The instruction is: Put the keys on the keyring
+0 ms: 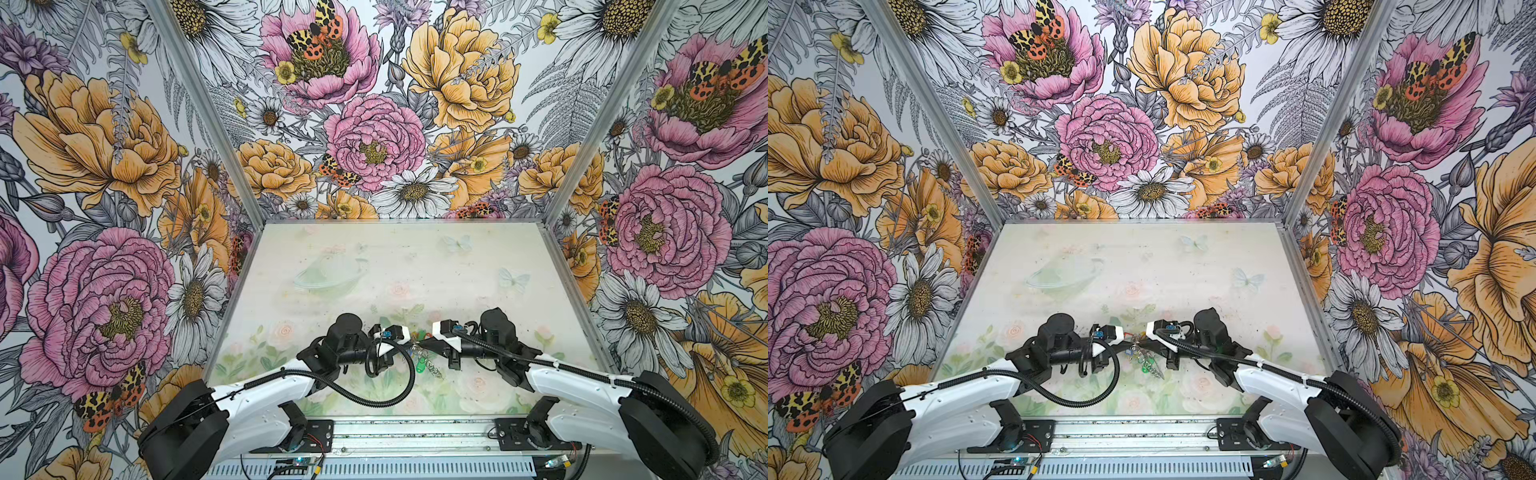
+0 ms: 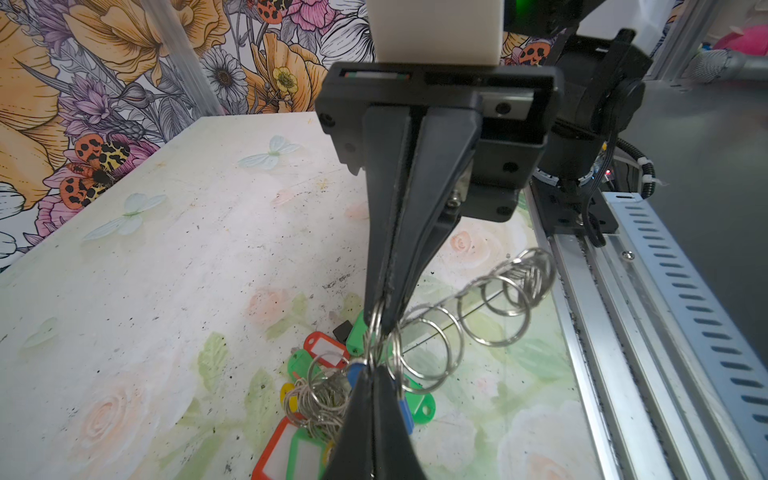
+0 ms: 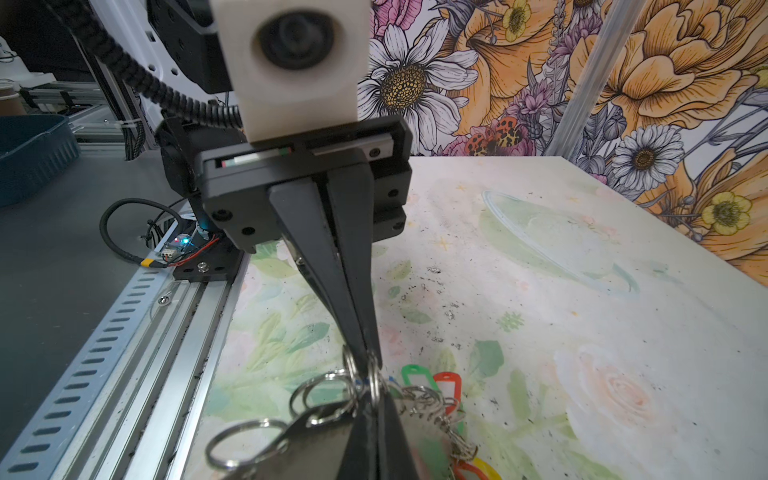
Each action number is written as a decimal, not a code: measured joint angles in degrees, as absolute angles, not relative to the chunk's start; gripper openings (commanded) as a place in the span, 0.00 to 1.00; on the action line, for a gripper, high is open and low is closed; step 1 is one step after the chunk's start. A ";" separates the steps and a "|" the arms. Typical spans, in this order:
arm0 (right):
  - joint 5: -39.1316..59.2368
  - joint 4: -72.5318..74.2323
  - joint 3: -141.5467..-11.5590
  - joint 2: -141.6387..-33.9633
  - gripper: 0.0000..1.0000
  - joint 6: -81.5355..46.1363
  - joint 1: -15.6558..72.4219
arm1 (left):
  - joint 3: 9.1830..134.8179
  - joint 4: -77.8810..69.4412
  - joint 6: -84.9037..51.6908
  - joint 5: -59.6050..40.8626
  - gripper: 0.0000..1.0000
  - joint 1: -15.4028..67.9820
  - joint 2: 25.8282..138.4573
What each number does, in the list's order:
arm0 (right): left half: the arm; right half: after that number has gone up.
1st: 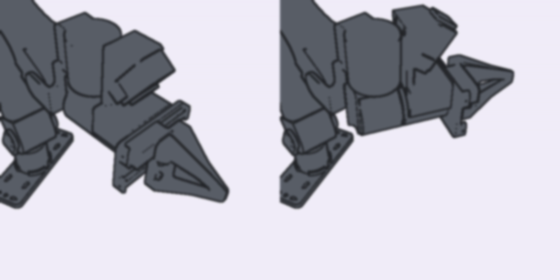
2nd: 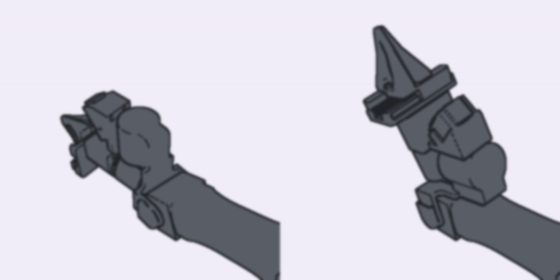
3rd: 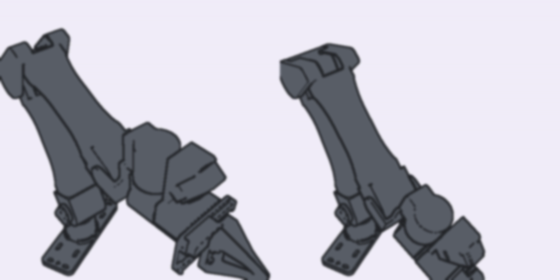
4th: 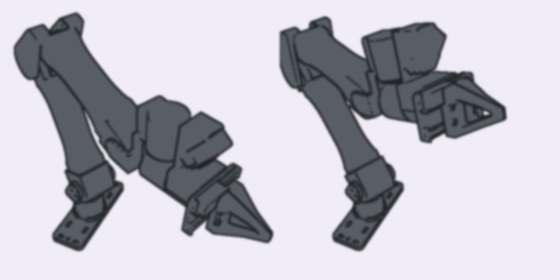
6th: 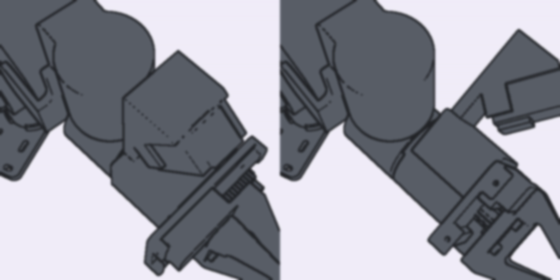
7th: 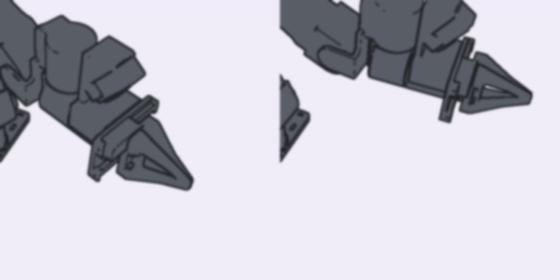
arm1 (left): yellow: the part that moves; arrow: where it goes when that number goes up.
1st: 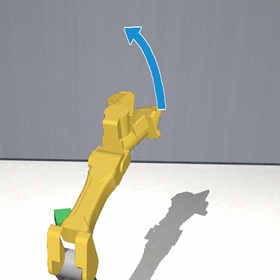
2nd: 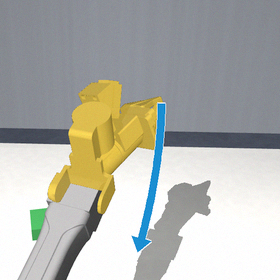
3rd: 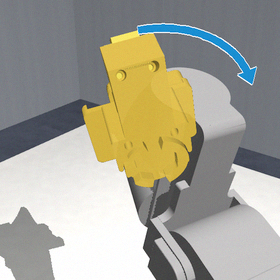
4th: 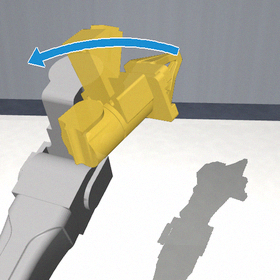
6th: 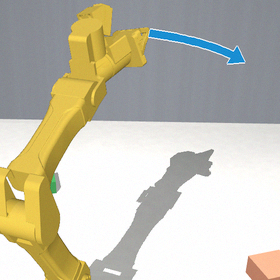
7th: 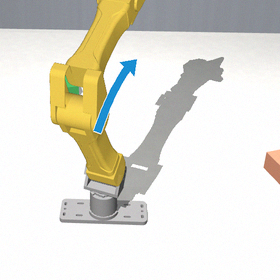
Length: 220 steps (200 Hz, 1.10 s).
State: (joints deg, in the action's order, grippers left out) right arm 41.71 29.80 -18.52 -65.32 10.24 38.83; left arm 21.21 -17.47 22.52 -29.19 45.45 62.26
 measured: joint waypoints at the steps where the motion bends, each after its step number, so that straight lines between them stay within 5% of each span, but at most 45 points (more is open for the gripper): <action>1: 41.74 29.98 -18.44 -65.32 0.00 10.15 38.76 | 21.21 -17.50 22.50 -29.21 0.00 45.45 62.26; 98: 41.65 36.97 -16.21 -65.28 0.00 5.74 36.91 | 21.52 -18.74 22.92 -29.15 0.00 45.60 64.14; 156: 43.42 40.71 -15.55 -66.98 0.00 4.80 36.51 | 21.85 -17.91 22.72 -27.86 0.17 46.00 64.69; 220: 47.27 40.88 -15.35 -67.33 0.00 8.32 36.56 | 19.90 -19.18 22.48 -27.07 0.22 45.93 59.88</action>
